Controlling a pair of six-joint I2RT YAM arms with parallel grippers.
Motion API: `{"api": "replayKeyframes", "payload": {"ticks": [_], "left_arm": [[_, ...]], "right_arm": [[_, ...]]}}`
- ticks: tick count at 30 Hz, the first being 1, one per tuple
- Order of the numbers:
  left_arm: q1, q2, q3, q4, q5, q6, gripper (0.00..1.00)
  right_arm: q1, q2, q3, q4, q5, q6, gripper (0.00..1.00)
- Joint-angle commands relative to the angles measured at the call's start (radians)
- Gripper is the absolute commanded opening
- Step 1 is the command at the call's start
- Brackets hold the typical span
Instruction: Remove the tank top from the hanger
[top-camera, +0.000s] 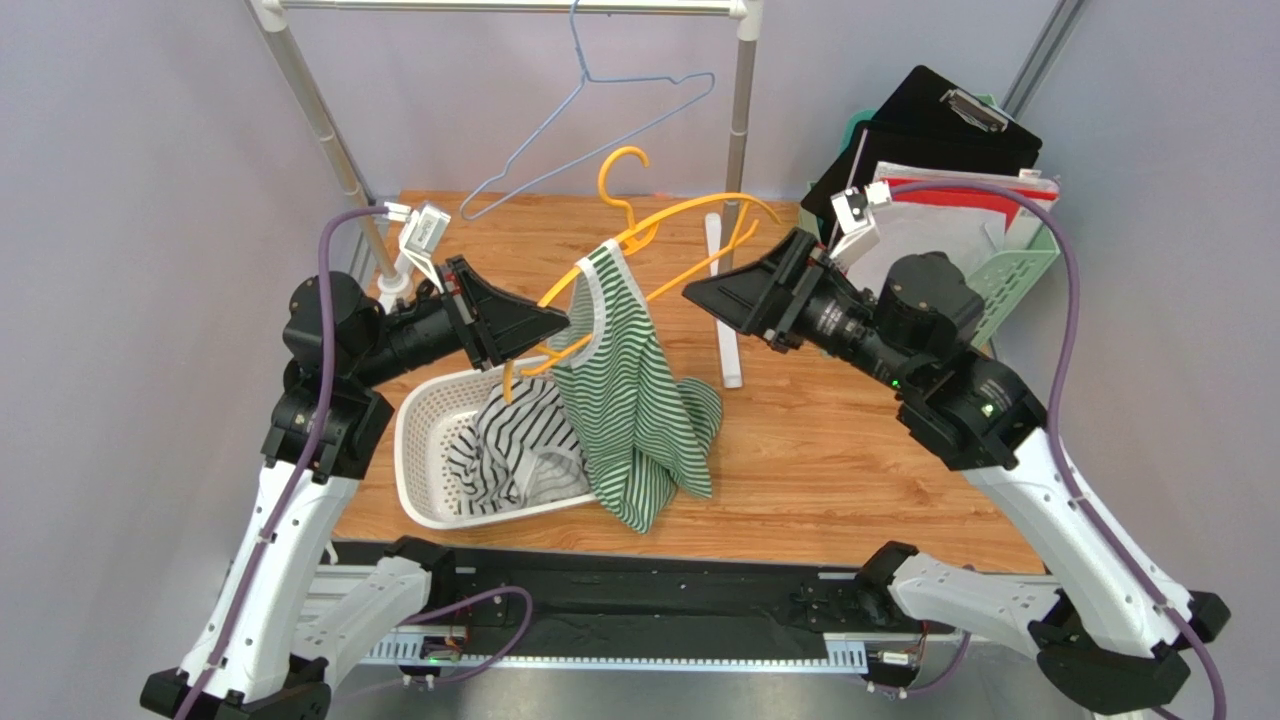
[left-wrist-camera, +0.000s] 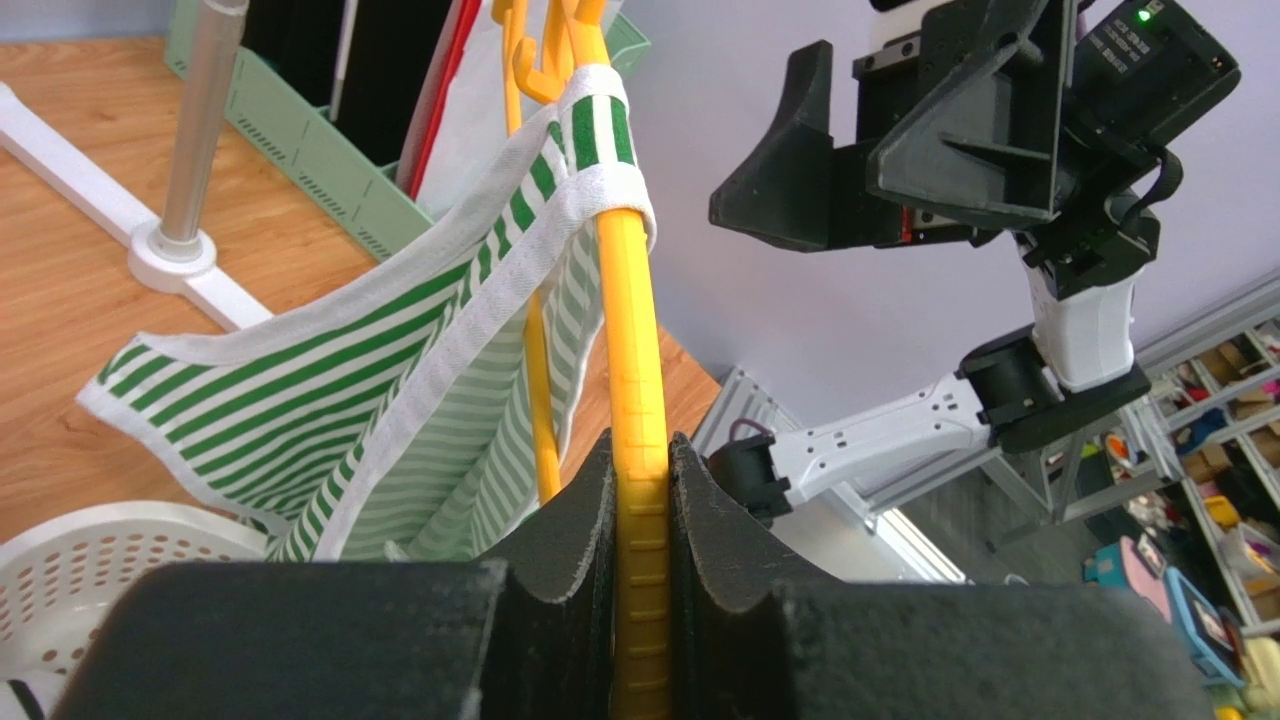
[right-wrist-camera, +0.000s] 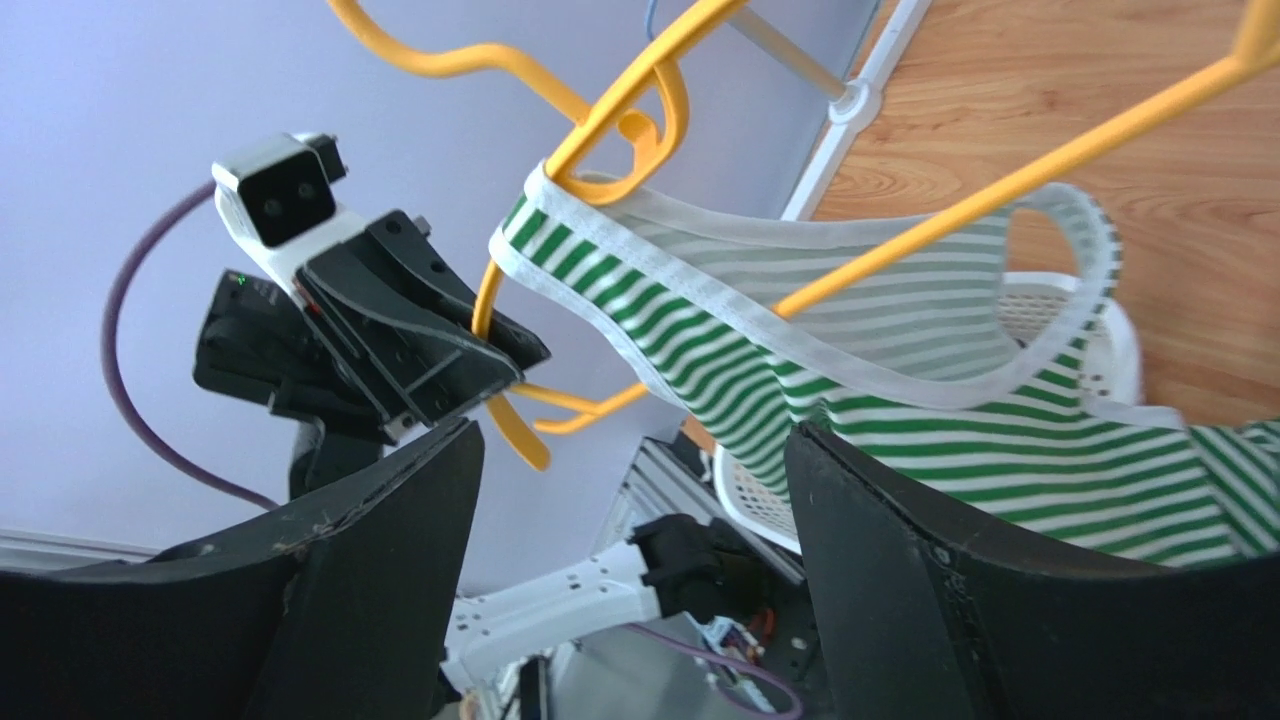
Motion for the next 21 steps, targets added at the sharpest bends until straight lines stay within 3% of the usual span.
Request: {"api": "replayKeyframes", "payload": {"ticks": [1,5,6,8,21], "left_arm": [[-0.012,-0.028,-0.007,0.032,-0.037,0.052,0.0],[-0.018,-0.037,-0.019,0.028,-0.044,0.061,0.0],[-0.02,-0.042,-0.021,0.025,-0.052,0.065,0.0],[-0.023,-0.047,-0.022,0.011,-0.061,0.082,0.0],[-0.037,-0.11,-0.047,-0.038,-0.129,0.203,0.0]], "right_arm": [[0.07,0.06,0.033,0.157,0.109,0.137,0.78],[0.133,0.142,0.083,0.157,0.157,0.142,0.66],[0.146,0.15,0.099,0.157,0.161,0.142,0.57],[0.184,0.162,0.108,0.157,0.232,0.139,0.5],[0.244,0.203,0.1,0.166,0.448,0.165,0.43]]}}
